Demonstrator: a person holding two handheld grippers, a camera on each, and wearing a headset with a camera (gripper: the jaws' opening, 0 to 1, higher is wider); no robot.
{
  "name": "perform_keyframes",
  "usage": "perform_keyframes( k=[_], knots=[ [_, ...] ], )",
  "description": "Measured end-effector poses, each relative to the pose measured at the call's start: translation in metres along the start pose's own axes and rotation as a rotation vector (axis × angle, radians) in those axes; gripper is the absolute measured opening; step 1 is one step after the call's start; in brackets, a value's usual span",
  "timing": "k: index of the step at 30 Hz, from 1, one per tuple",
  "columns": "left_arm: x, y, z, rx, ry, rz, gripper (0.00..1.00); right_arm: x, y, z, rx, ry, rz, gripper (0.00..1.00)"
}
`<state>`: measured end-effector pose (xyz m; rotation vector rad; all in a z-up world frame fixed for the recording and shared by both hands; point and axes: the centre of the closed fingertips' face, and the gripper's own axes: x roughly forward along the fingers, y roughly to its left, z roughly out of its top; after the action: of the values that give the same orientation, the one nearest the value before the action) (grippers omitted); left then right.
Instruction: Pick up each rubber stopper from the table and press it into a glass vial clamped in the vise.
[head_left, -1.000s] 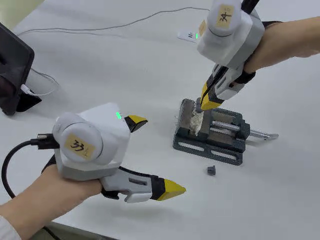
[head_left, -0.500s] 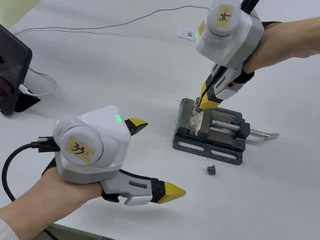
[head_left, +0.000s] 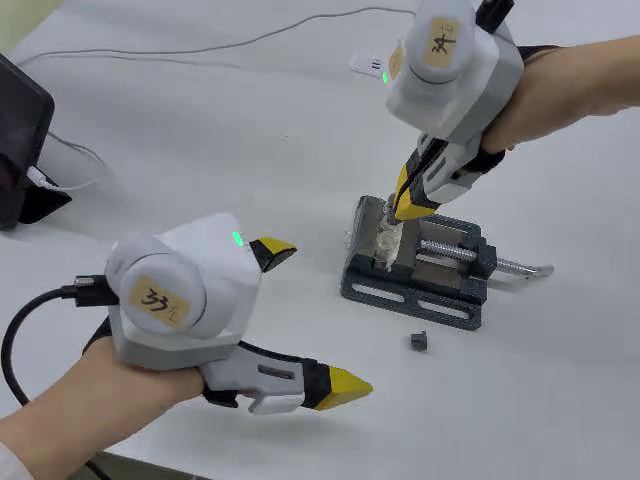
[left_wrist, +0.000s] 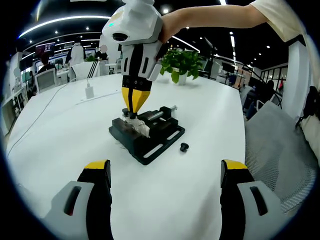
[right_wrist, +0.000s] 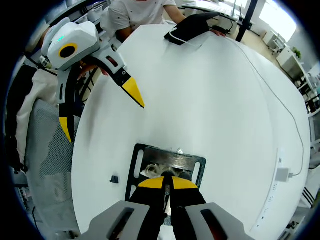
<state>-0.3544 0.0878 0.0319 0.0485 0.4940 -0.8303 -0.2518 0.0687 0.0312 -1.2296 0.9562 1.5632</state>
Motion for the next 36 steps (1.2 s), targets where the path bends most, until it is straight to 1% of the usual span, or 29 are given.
perform_keyframes(
  k=[3, 4, 5, 6, 7, 8, 9, 10, 11, 12, 14, 15, 16, 17, 18, 19, 22, 23, 24, 26, 27, 28, 34, 36],
  knots=[
    [0.001, 0.001, 0.003, -0.006, -0.009, 0.000, 0.90, 0.000, 0.000, -0.001, 0.010, -0.022, 0.015, 0.00],
    [0.001, 0.002, 0.004, -0.008, -0.012, 0.000, 0.90, 0.000, -0.001, -0.001, 0.025, -0.027, 0.020, 0.00],
    [0.001, 0.003, 0.007, -0.010, -0.021, 0.002, 0.90, 0.000, 0.002, 0.001, 0.029, -0.035, 0.028, 0.00],
    [0.002, 0.004, 0.009, -0.013, -0.025, 0.003, 0.90, 0.000, 0.003, 0.001, 0.055, -0.038, 0.030, 0.00],
    [0.002, 0.006, 0.011, -0.014, -0.028, 0.004, 0.90, 0.000, 0.000, -0.001, 0.031, -0.033, 0.028, 0.00],
    [0.002, 0.007, 0.013, -0.014, -0.033, 0.006, 0.90, 0.000, 0.000, -0.001, -0.021, -0.024, 0.023, 0.00],
    [0.003, 0.008, 0.014, -0.013, -0.036, 0.007, 0.90, 0.000, 0.001, 0.000, 0.006, -0.024, 0.023, 0.00],
    [0.003, 0.010, 0.015, -0.013, -0.037, 0.009, 0.90, 0.000, 0.001, 0.000, 0.008, -0.011, 0.021, 0.00],
    [0.004, 0.012, 0.015, -0.015, -0.039, 0.009, 0.90, 0.001, 0.000, 0.000, -0.004, -0.007, 0.020, 0.00],
    [0.005, 0.014, 0.015, -0.020, -0.040, 0.011, 0.90, 0.001, 0.000, 0.000, 0.011, -0.001, 0.019, 0.00],
    [0.006, 0.016, 0.015, -0.025, -0.042, 0.016, 0.90, 0.000, 0.001, 0.000, 0.008, 0.000, 0.019, 0.00],
    [0.006, 0.017, 0.014, -0.029, -0.042, 0.018, 0.90, 0.000, 0.004, 0.000, -0.011, 0.006, 0.013, 0.00],
    [0.006, 0.017, 0.014, -0.031, -0.043, 0.020, 0.90, 0.000, 0.004, 0.001, -0.035, 0.012, 0.006, 0.00],
    [0.006, 0.018, 0.014, -0.034, -0.044, 0.021, 0.90, 0.001, 0.003, 0.000, -0.026, 0.016, 0.005, 0.00],
    [0.006, 0.018, 0.014, -0.034, -0.043, 0.021, 0.90, 0.001, 0.002, 0.000, -0.042, 0.028, 0.007, 0.00],
    [0.006, 0.018, 0.014, -0.034, -0.041, 0.022, 0.90, 0.002, -0.001, 0.000, -0.028, 0.031, 0.008, 0.00],
    [0.006, 0.019, 0.013, -0.036, -0.038, 0.023, 0.90, 0.002, -0.002, -0.001, -0.007, 0.019, 0.026, 0.00],
    [0.006, 0.020, 0.013, -0.038, -0.039, 0.026, 0.90, 0.002, 0.001, -0.002, 0.005, 0.004, 0.030, 0.00],
    [0.006, 0.021, 0.013, -0.040, -0.042, 0.028, 0.90, 0.002, 0.001, -0.002, 0.023, -0.009, 0.034, 0.00],
    [0.007, 0.021, 0.014, -0.045, -0.044, 0.030, 0.90, 0.001, 0.001, -0.001, 0.037, -0.032, 0.045, 0.00],
    [0.007, 0.021, 0.014, -0.046, -0.044, 0.030, 0.90, 0.001, 0.002, 0.000, 0.071, -0.040, 0.050, 0.00],
    [0.008, 0.022, 0.013, -0.046, -0.042, 0.030, 0.90, 0.001, 0.002, -0.001, 0.054, -0.035, 0.049, 0.00],
    [0.011, 0.022, 0.016, -0.047, -0.047, 0.027, 0.90, 0.002, 0.001, 0.001, 0.057, -0.026, 0.045, 0.00],
    [0.012, 0.023, 0.017, -0.049, -0.049, 0.029, 0.90, 0.002, 0.002, 0.001, 0.044, -0.016, 0.042, 0.00]
  ],
)
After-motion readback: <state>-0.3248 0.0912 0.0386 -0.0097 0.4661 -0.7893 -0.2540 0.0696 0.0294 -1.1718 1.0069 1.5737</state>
